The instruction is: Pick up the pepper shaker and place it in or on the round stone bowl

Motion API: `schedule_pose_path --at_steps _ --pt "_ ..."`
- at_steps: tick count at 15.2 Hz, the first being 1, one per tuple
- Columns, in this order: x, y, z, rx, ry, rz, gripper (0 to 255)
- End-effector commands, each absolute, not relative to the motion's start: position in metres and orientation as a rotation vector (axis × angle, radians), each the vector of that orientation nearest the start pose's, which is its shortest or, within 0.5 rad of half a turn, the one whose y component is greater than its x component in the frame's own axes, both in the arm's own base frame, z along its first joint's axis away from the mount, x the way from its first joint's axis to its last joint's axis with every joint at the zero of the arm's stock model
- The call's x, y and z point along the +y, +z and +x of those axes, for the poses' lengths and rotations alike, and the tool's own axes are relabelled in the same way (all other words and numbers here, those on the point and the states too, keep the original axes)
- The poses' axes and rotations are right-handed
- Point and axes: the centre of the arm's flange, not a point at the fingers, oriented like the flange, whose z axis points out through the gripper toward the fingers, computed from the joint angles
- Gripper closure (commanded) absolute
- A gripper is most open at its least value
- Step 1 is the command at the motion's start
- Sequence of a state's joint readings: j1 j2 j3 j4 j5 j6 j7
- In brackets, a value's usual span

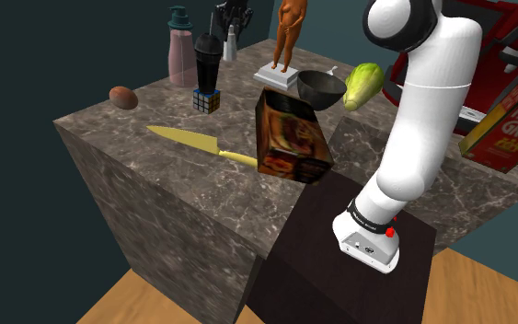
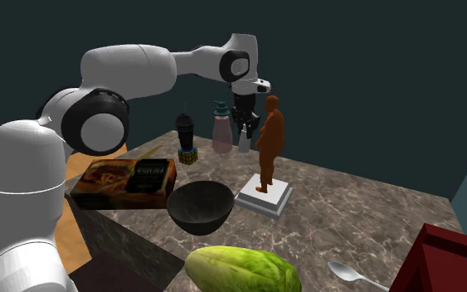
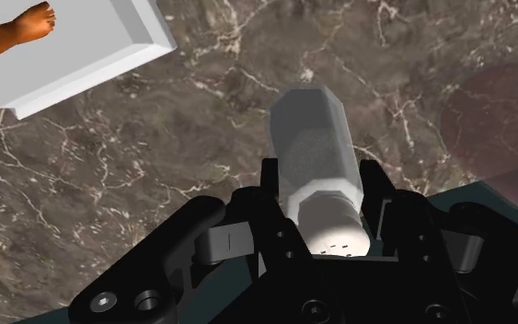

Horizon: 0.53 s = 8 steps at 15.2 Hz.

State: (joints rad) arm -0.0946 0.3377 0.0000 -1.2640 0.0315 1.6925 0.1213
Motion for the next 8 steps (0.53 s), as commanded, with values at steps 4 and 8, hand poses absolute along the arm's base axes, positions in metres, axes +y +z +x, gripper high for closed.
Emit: schedule_pose_path --at_steps 4,8 --pt "-0.059 0.602 0.664 0.338 -0.14 -3.087 255" --pt "-0.059 0.623 0.664 0.338 -0.14 -3.087 255"
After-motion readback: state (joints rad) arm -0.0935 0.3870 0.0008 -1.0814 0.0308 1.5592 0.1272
